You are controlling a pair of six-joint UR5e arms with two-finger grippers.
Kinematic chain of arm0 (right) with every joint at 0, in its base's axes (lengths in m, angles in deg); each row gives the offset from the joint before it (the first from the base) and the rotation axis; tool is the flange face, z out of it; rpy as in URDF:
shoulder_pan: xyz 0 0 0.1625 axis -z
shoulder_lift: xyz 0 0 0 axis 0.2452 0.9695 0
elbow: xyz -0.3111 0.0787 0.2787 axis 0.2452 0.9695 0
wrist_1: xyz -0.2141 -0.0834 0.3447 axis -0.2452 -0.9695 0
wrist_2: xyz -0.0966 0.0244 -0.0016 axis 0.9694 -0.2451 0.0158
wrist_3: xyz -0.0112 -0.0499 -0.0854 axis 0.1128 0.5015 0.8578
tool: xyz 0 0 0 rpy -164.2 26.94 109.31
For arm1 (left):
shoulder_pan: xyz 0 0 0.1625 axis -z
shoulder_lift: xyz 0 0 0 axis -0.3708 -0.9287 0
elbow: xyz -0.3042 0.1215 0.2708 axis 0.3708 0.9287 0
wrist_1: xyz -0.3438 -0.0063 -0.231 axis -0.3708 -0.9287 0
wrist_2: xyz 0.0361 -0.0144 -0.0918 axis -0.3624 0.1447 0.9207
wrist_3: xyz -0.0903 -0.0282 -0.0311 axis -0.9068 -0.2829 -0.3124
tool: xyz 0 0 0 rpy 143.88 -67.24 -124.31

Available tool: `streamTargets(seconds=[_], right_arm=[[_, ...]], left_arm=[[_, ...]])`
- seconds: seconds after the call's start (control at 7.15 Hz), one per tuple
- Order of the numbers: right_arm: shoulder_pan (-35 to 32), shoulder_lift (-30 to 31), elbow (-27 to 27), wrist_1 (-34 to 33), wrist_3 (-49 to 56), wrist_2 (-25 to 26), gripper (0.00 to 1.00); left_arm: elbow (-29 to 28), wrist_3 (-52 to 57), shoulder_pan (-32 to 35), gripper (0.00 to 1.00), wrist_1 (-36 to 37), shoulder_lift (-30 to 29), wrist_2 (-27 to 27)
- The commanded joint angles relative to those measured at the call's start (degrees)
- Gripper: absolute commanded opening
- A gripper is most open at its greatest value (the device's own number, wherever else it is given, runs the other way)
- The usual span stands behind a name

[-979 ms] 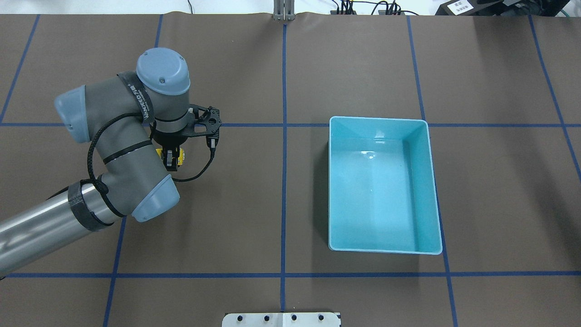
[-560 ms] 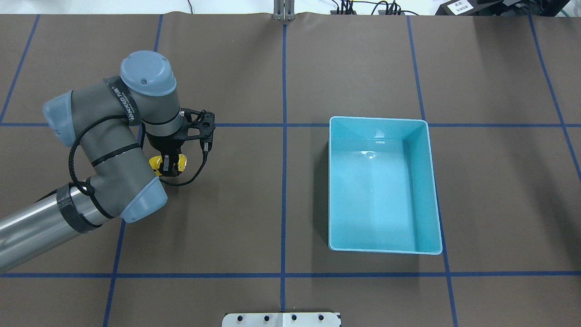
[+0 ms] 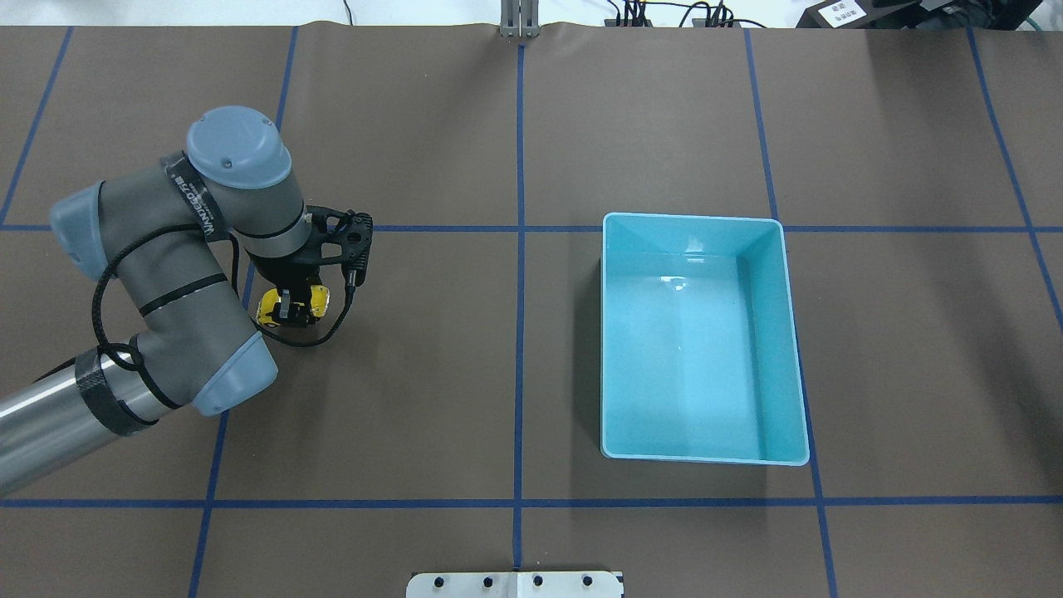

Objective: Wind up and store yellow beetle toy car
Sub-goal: 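Drag the held car backward along the table with the left gripper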

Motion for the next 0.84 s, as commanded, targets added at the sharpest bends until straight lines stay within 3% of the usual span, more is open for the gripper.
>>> streamTargets(seconds=[0.0,0.7], right_arm=[[0.00,0.00,0.00,0.00,0.00,0.07,1.00],[0.00,0.00,0.00,0.00,0.00,0.07,1.00]], left_arm=[[0.25,0.10,0.33,0.00,-1.57,1.17,-0.22],[-0.36,0.11,0.24,0.00,-4.37,3.19,-0.66]])
